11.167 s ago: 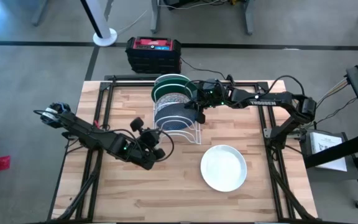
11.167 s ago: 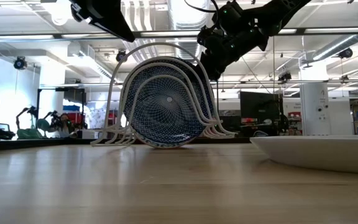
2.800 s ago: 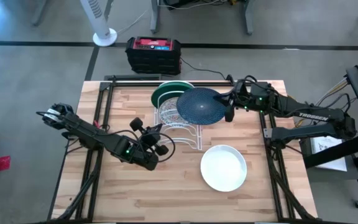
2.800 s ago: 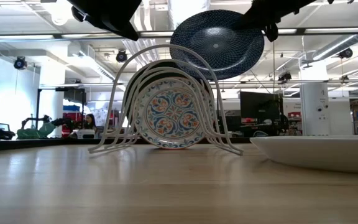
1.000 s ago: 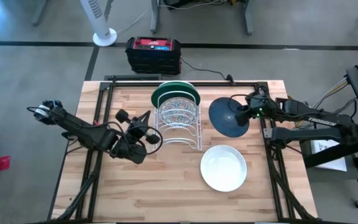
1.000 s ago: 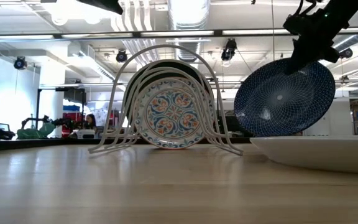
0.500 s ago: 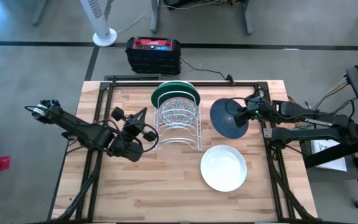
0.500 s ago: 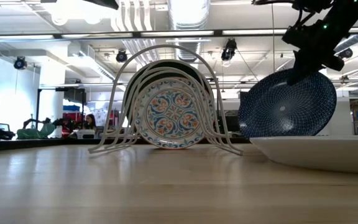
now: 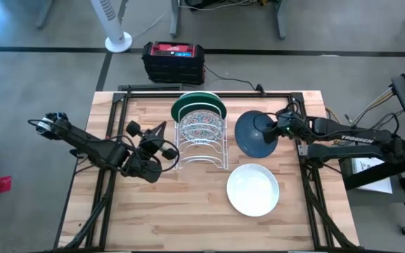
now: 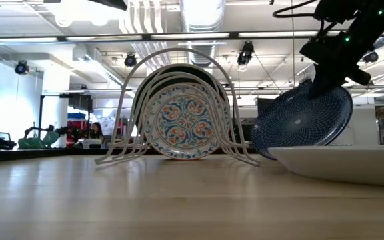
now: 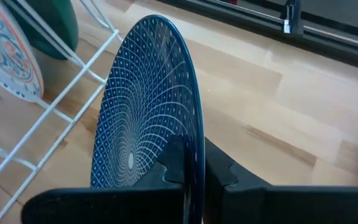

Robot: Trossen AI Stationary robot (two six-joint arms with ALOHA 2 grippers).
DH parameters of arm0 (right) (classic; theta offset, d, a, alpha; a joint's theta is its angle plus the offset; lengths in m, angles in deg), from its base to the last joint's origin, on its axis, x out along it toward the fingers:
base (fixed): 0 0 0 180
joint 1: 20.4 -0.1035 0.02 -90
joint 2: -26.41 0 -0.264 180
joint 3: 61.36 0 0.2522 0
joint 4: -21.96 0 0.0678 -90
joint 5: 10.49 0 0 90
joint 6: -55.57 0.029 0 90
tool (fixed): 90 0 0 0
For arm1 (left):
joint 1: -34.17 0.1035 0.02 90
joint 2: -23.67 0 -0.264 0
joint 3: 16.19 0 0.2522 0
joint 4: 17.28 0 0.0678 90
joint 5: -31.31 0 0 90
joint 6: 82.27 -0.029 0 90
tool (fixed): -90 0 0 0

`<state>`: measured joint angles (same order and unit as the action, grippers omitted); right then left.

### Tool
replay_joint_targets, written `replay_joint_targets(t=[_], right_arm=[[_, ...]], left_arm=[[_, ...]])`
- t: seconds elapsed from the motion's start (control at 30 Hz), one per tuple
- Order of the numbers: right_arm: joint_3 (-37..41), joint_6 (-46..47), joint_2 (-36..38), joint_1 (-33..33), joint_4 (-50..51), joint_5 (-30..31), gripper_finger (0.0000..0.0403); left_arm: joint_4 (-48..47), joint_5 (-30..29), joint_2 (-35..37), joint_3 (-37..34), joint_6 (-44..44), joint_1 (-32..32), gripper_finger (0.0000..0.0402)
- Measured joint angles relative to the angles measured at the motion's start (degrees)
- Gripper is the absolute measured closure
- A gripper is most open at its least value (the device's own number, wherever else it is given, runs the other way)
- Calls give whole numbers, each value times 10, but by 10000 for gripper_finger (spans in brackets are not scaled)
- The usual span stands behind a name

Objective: Sort dishes
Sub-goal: Remove the blue patterned plate from the dish rack

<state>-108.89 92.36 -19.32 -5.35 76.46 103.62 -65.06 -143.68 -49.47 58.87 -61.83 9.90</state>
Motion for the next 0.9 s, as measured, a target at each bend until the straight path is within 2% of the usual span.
replay_joint_targets(t=[0.27, 0.7, 0.9], right_arm=[[67, 43, 0, 0, -99, -1, 400], [123, 112, 0, 0, -128, 13, 400], [166, 135, 0, 0, -190, 13, 398]], left_arm=[[-1, 0, 0, 0, 0, 0, 401], [-12, 5, 0, 0, 15, 0, 401], [-12, 5, 0, 0, 17, 0, 401]])
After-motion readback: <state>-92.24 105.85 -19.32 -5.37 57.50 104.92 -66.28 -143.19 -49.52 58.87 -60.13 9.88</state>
